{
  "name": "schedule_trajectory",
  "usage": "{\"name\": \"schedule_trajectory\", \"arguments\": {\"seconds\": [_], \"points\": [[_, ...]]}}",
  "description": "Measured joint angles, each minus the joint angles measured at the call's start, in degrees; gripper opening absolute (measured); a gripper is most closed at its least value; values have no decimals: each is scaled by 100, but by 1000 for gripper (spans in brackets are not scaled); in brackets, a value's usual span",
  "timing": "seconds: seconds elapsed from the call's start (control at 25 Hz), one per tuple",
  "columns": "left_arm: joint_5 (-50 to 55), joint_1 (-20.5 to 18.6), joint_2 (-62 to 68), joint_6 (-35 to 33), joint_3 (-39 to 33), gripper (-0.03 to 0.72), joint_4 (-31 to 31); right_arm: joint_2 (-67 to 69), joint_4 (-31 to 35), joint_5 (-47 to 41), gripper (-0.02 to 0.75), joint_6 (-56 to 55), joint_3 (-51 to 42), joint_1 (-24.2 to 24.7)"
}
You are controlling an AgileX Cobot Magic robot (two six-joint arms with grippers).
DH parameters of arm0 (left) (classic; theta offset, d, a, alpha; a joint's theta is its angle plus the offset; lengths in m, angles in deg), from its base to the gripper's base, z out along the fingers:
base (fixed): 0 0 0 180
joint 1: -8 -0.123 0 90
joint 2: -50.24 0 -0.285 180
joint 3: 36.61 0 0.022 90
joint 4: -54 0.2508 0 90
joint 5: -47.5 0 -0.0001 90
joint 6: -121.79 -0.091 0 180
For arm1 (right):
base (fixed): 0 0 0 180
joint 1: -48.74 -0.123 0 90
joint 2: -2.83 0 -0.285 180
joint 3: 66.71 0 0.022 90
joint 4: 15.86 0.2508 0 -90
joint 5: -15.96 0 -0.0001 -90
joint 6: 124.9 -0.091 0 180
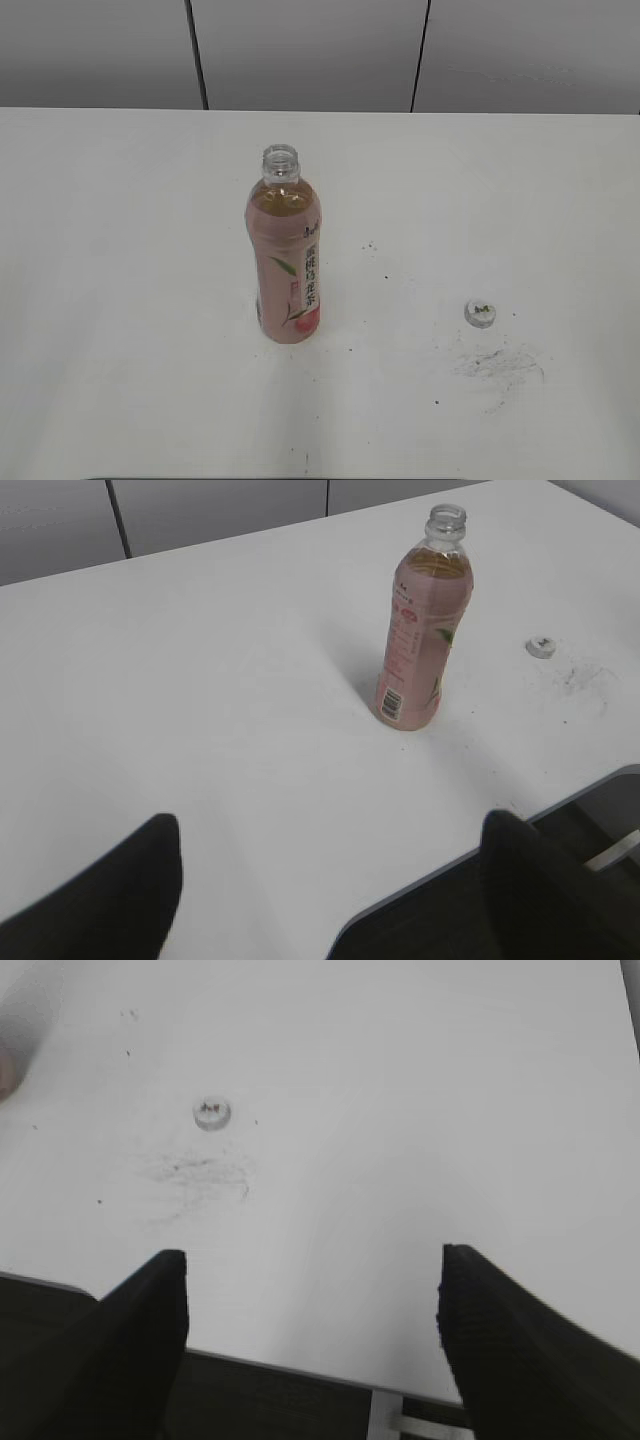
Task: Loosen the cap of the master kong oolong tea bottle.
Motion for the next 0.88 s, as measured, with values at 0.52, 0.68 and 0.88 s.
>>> {"name": "schedule_trajectory", "arguments": {"seconds": [0.52,0.68,0.88], "points": [[-18,0,0,-5,0,534,27,0,697,-49,588,386,-157,0],[-18,0,0,-5,0,519,27,0,697,-51,588,390,-157,0],[-18,0,0,-5,0,504,27,0,701,-56,588,390,-157,0]]}}
